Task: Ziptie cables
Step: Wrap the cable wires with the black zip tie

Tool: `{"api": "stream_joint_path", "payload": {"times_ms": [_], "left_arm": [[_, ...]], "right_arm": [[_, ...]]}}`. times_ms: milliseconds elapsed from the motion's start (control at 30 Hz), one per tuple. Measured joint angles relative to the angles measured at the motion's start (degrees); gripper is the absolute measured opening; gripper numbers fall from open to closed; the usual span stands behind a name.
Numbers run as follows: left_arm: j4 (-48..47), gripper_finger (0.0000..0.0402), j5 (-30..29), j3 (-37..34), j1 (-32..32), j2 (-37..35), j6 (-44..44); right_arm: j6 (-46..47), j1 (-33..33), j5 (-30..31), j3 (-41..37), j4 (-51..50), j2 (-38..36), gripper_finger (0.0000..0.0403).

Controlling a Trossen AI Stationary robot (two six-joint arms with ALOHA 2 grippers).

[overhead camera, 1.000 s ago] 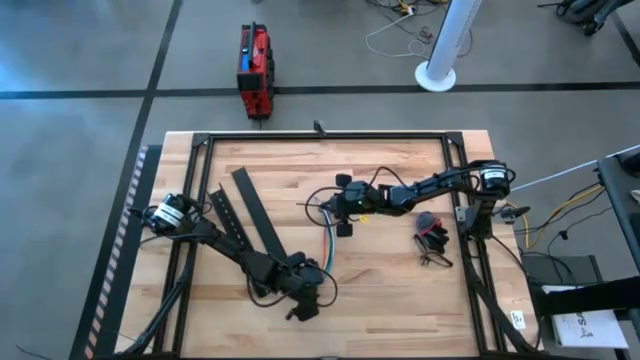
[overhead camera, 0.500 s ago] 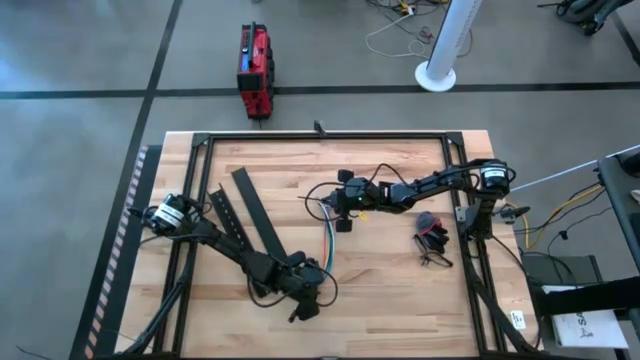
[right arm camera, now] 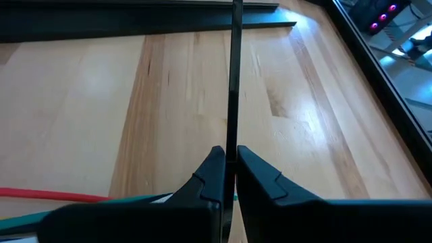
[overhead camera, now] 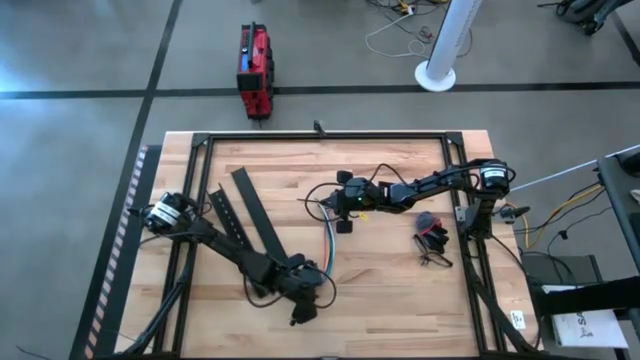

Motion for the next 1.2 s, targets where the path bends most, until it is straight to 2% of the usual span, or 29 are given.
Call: {"api": "stream_joint_path", "payload": {"times_ms": [200, 367, 533, 667, 900, 1200], "left_arm": [[0.0, 0.0193, -0.8, 0.0, 0.1, -1.4, 0.6], [0.5, 0.0203, -0.6, 0.0, 0.0, -5.1, 4.2], [-1.3, 0.0188, -1.4, 0.1, 0.0, -10.5, 7.9], [-9.0, 0.0169, -2.6, 0.1, 0.0, -14.7, 8.0], [-23.0, 0.0143, -11.6, 0.1, 0.5, -19.4, 9.1], [-23.9, 0.0141, -13.4, 0.1, 7.7, -20.0, 19.4]], "right_arm": [[0.0, 0.0, -0.3, 0.0, -0.1, 0.0, 0.0009], [0.1, 0.0, -0.4, 0.0, -0.2, 0.0, 0.0009], [0.2, 0.0, -0.5, 0.0, -0.4, 0.0, 0.0009], [0.2, 0.0, -0.5, 0.0, -0.7, 0.0, 0.0009], [0.9, 0.0, -0.4, 0.0, -0.9, 0.0, 0.0009], [1.7, 0.2, -0.4, 0.0, -1.2, -0.1, 0.0009]]}}
